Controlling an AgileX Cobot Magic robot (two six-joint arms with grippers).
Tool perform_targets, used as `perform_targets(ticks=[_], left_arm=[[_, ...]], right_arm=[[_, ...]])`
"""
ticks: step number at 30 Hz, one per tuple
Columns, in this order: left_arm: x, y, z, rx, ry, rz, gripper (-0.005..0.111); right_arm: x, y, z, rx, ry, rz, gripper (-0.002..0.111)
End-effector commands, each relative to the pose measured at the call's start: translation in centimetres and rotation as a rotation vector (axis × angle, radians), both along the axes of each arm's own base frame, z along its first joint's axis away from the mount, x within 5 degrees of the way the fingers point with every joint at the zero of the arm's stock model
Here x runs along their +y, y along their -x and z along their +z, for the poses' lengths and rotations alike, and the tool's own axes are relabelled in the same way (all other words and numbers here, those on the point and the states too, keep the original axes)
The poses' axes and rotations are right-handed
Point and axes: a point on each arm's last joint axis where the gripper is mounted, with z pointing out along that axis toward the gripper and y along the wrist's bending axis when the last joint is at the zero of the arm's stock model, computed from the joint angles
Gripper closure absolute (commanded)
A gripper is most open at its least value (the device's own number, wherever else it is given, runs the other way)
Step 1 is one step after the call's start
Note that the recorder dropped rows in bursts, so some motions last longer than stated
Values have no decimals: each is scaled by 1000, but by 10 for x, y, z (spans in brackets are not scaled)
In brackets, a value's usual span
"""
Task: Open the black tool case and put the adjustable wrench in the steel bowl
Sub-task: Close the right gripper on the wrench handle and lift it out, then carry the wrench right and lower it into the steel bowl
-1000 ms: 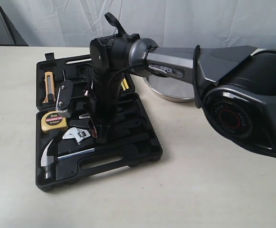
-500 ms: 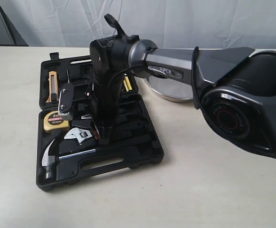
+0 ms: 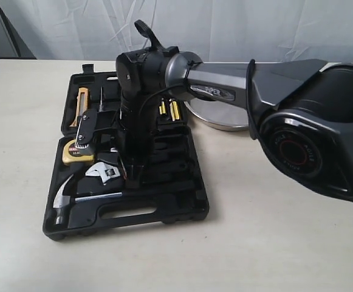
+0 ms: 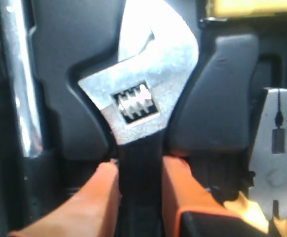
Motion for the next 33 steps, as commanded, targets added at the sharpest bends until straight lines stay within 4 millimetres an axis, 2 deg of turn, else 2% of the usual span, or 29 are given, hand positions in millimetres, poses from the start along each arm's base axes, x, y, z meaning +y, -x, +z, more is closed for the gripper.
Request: perform_targets(ticks=[1, 2, 6, 14, 24, 33], left_arm=[[0, 0, 0, -7, 0, -3, 107], [0, 0, 0, -7, 0, -3, 107], [0, 0, 0, -7, 0, -3, 107], [0, 0, 0, -7, 0, -3, 107], [0, 0, 0, -7, 0, -3, 107], [0, 0, 0, -7, 0, -3, 107]], right_arm=[[-9, 5, 6, 50, 44, -40, 109], [-9, 5, 16, 30, 25, -41, 109], [-8, 5, 30, 7, -8, -46, 109], [-7, 6, 38, 14, -41, -56, 109], [-7, 7, 60, -33, -91, -61, 109], [-11, 7, 71, -59, -66, -56, 109]])
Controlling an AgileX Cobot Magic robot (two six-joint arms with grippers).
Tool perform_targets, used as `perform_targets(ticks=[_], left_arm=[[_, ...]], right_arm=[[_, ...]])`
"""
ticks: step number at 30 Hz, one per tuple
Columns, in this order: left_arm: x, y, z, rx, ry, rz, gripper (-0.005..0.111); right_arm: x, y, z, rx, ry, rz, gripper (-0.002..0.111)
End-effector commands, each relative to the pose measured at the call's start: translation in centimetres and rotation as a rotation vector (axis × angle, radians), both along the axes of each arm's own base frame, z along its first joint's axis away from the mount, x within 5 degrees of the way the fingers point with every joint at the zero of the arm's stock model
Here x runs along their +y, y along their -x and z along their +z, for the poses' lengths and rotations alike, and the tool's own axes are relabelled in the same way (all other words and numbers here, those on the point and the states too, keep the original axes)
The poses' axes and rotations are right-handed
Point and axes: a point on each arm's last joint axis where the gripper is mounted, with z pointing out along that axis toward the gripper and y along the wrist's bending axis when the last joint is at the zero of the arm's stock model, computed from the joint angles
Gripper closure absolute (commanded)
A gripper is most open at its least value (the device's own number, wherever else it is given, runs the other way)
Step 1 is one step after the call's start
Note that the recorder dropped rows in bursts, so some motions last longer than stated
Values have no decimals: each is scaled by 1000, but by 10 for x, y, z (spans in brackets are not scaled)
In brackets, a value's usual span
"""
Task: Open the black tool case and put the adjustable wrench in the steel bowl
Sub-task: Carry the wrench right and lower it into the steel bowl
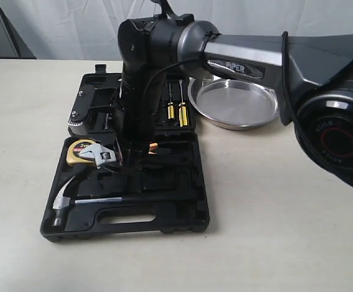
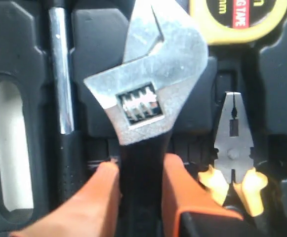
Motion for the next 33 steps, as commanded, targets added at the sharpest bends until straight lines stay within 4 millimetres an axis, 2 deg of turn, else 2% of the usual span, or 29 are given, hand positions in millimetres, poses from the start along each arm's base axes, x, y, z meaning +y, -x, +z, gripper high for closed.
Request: perform_targets(ticks=[1, 6, 9, 16, 20, 23, 29, 33], left_arm=[[0, 0, 0, -7, 0, -3, 107], [0, 0, 0, -7, 0, -3, 107], [0, 0, 0, -7, 0, -3, 107], [0, 0, 0, -7, 0, -3, 107], [0, 0, 0, -7, 0, -3, 107], [0, 0, 0, -7, 0, -3, 107], [0, 0, 0, -7, 0, -3, 107], [0, 0, 0, -7, 0, -3, 107]], right_arm=[[-6, -3, 16, -48, 17, -20, 109], [-28, -29, 30, -181, 41, -177, 109], [-58, -56, 37, -206, 1, -317, 109], [-145, -128, 45, -342, -146, -710, 109], [-175, -153, 50, -438, -259, -840, 109], [-188, -165, 38, -456, -294, -891, 109], [-207, -178, -17, -384, -215, -935, 109], [-211, -178, -44, -299, -182, -972, 109]])
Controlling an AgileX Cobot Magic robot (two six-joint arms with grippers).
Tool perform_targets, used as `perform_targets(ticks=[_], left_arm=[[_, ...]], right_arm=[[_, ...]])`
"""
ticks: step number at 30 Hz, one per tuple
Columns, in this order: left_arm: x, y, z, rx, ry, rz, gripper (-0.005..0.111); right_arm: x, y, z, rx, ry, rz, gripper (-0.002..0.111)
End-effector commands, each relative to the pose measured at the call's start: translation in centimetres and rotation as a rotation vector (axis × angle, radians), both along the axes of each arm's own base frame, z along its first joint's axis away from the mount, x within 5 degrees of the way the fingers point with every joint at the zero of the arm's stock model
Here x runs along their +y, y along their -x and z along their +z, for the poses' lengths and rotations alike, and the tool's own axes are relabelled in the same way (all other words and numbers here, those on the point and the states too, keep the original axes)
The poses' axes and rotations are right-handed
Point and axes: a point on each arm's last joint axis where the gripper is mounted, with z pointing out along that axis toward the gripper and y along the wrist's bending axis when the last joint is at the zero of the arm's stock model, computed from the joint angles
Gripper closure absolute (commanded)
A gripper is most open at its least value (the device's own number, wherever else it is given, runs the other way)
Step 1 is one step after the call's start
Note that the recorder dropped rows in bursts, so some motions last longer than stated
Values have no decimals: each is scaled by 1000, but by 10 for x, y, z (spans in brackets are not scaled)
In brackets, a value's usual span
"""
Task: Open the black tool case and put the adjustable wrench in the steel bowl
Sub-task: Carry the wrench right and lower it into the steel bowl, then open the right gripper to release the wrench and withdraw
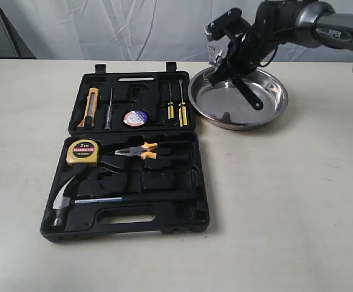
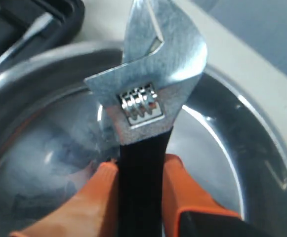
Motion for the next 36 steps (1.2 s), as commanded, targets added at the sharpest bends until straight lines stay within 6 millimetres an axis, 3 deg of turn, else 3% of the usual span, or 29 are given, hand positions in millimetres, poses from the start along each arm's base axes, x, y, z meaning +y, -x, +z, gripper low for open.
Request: perform_targets(ticks=[1, 8, 18, 21, 25, 27, 32, 36], left_arm=[[0, 0, 0, -7, 0, -3, 107], [0, 0, 0, -7, 0, -3, 107], [0, 0, 0, -7, 0, -3, 107], [0, 0, 0, -7, 0, -3, 107], [0, 0, 0, -7, 0, -3, 107], [0, 0, 0, -7, 0, -3, 107], [0, 0, 0, -7, 0, -3, 107], [0, 0, 0, -7, 0, -3, 107]], right_arm=[[-8, -2, -22, 71, -29, -46, 109], [-10, 4, -29, 163, -23, -95, 109], [-12, 11, -10, 202, -11, -114, 108], [-12, 11, -5, 195, -21, -126, 94], [-12, 12, 2, 190, -37, -153, 60], [-13, 13, 7, 198, -40, -161, 55], [-14, 18, 20, 216, -45, -173, 62], [-11, 31, 45, 276, -91, -171, 90]])
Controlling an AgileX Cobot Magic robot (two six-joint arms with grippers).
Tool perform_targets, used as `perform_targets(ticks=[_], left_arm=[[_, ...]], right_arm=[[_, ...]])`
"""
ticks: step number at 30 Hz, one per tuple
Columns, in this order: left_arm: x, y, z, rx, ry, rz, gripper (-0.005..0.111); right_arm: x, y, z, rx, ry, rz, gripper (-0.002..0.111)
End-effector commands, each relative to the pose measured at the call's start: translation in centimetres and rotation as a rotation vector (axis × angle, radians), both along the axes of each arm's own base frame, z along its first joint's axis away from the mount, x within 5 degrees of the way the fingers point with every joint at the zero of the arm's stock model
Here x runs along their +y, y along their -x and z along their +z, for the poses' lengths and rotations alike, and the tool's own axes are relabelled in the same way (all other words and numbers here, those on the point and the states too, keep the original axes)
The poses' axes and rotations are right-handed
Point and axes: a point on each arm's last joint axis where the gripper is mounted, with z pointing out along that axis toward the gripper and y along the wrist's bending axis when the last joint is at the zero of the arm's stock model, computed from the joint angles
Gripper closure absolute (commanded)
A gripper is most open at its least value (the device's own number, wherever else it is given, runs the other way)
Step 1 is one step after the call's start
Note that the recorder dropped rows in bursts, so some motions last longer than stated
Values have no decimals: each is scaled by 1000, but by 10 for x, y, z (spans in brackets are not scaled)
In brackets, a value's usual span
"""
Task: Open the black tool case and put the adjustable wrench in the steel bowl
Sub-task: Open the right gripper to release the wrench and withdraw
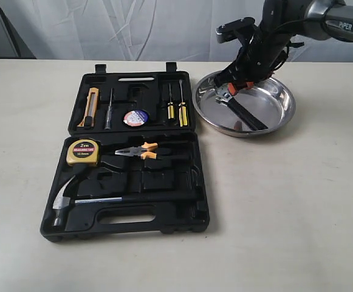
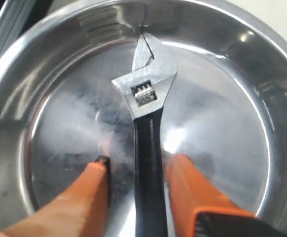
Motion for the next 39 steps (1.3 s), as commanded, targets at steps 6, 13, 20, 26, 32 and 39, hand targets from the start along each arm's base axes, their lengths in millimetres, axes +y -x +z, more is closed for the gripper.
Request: perform_targets(ticks=[6, 13, 20, 26, 32, 39], left_arm=[[0, 0, 0, -6, 0, -3, 107], [0, 0, 0, -6, 0, -3, 107], [0, 0, 0, -6, 0, -3, 107], [0, 0, 0, -6, 0, -3, 107], [0, 0, 0, -6, 0, -3, 107], [0, 0, 0, -6, 0, -3, 107]], right_arm=[[7, 39, 87, 94, -183, 46, 109], [-17, 97, 146, -5, -125, 44, 109], [-45, 191, 175, -85, -180, -22, 109], [-57, 277, 169, 43, -215, 2, 109], [-74, 327, 177, -12, -133, 11, 109], [-75, 351, 195, -105, -204, 19, 109]])
